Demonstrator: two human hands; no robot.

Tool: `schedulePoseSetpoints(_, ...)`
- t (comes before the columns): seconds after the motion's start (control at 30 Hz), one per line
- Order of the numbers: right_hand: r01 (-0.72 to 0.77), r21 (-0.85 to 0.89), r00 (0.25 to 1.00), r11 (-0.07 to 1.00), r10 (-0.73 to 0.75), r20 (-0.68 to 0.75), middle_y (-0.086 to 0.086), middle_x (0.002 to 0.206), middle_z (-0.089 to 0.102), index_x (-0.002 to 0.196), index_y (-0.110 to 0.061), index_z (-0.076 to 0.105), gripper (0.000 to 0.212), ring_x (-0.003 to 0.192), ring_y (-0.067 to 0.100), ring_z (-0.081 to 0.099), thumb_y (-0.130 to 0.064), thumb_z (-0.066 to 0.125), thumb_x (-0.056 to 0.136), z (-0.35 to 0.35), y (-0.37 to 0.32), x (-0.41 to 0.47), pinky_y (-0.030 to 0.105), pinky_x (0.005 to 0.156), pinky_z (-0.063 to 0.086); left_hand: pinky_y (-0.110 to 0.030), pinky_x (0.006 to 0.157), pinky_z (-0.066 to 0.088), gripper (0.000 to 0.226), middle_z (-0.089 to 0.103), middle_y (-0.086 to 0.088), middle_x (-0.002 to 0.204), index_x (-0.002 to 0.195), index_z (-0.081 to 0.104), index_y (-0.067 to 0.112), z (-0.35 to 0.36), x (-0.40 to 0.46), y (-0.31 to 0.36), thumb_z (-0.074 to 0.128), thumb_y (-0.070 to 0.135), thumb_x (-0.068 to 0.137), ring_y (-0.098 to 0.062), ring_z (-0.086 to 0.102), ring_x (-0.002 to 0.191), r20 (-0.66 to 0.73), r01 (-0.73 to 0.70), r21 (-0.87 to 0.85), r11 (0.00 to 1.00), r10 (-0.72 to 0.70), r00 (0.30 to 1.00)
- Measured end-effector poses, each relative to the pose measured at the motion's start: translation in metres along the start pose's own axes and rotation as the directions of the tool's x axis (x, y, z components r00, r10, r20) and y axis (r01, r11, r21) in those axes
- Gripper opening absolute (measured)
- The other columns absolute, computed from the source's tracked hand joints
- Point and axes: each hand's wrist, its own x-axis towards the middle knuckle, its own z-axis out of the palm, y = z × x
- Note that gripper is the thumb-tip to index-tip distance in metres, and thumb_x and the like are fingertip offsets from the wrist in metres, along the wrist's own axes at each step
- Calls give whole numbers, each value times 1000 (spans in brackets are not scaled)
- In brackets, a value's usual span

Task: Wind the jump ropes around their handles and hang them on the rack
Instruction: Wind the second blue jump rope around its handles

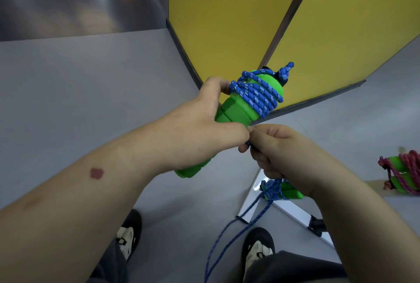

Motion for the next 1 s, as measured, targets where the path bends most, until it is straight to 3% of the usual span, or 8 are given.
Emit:
schedulePoseSetpoints(0.17,60,17,996,998,-59,-66,1,57,33,61,-23,67,45,51,15,20,-30,50,102,-5,-8,-8,31,52,14,-23,57,56,85,62,11,105,137,30,47,0,0,-1,68,72,65,-6,67,72,-101,53,214,975,-32,994)
schedulePoseSetpoints(0.23,112,-50,990,992,-116,-83,0,58,35,58,-27,66,46,53,18,22,-28,51,102,-8,-11,-10,34,53,17,-25,54,53,85,58,11,108,136,30,45,1,0,-1,69,72,66,-7,66,74,-139,63,255,965,-28,990)
schedulePoseSetpoints(0.37,196,-258,974,946,-217,-57,-11,54,43,69,-34,72,37,55,19,33,-32,52,101,-11,-9,-14,34,57,29,-36,69,54,71,59,11,102,115,43,34,1,4,-5,80,69,64,-9,62,83,-270,84,343,936,12,963)
schedulePoseSetpoints(0.53,259,-171,966,951,-259,21,-14,54,41,89,-22,75,22,51,11,33,-34,60,99,-14,-12,-20,26,50,29,-35,68,48,60,54,9,91,110,52,32,-2,8,-12,85,62,70,-14,56,83,-364,123,474,872,67,929)
schedulePoseSetpoints(0.63,317,-123,948,940,-316,31,-6,59,39,94,-21,76,25,55,14,31,-38,58,90,-15,-14,-23,28,50,27,-35,67,45,62,49,12,88,115,52,33,1,8,-12,84,63,71,-18,54,83,-333,103,526,844,93,938)
schedulePoseSetpoints(0.73,341,-105,940,934,-341,20,-10,57,43,95,-18,76,21,52,10,34,-31,60,98,-16,-14,-24,23,51,29,-35,67,45,60,46,14,87,118,52,36,5,10,-12,84,60,73,-18,52,84,-267,67,582,810,112,957)
schedulePoseSetpoints(0.83,389,-242,906,889,-417,-75,-13,56,48,88,-21,73,20,51,5,38,-27,58,100,-17,-12,-22,17,51,33,-41,78,53,59,54,13,98,121,53,41,6,10,-15,84,57,74,-20,54,96,-206,13,612,791,143,968)
schedulePoseSetpoints(1.0,446,-300,841,843,-510,-183,8,73,66,81,-25,75,12,67,26,58,-29,71,92,-17,-12,-17,32,55,46,-35,75,47,61,57,16,104,126,51,47,9,9,-14,83,57,75,-15,46,103,-94,-54,652,756,151,984)
